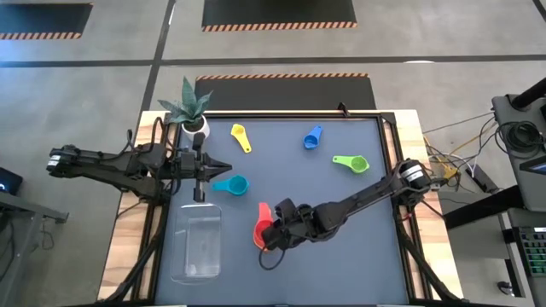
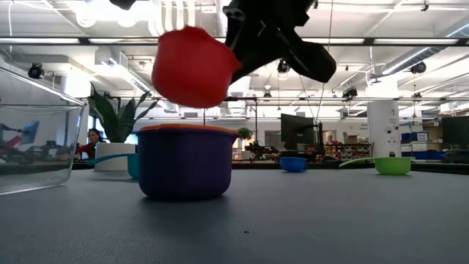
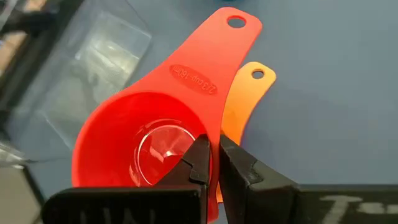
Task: Nest measuring cups in basket
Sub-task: Stack the red measuring cup on top of the orange cup
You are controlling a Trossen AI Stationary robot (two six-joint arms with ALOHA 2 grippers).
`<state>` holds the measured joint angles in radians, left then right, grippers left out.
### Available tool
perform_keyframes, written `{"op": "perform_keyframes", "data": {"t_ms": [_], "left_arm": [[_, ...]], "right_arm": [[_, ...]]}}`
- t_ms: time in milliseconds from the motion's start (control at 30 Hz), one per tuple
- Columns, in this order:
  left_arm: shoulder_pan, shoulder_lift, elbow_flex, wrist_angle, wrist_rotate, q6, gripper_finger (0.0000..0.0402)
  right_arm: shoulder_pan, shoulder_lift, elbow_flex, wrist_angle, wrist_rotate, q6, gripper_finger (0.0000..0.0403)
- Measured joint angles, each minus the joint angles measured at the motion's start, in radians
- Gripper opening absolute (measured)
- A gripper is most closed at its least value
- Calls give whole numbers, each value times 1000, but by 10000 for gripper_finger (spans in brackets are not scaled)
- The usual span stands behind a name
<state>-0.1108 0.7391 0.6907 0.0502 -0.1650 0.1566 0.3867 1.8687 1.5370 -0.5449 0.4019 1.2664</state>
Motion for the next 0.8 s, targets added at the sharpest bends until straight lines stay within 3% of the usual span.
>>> {"op": "perform_keyframes", "data": {"t_ms": [800], "left_arm": [[0,0,0,0,0,0,0]], "right_arm": [[4,0,-4,122,36,-93,9]]}}
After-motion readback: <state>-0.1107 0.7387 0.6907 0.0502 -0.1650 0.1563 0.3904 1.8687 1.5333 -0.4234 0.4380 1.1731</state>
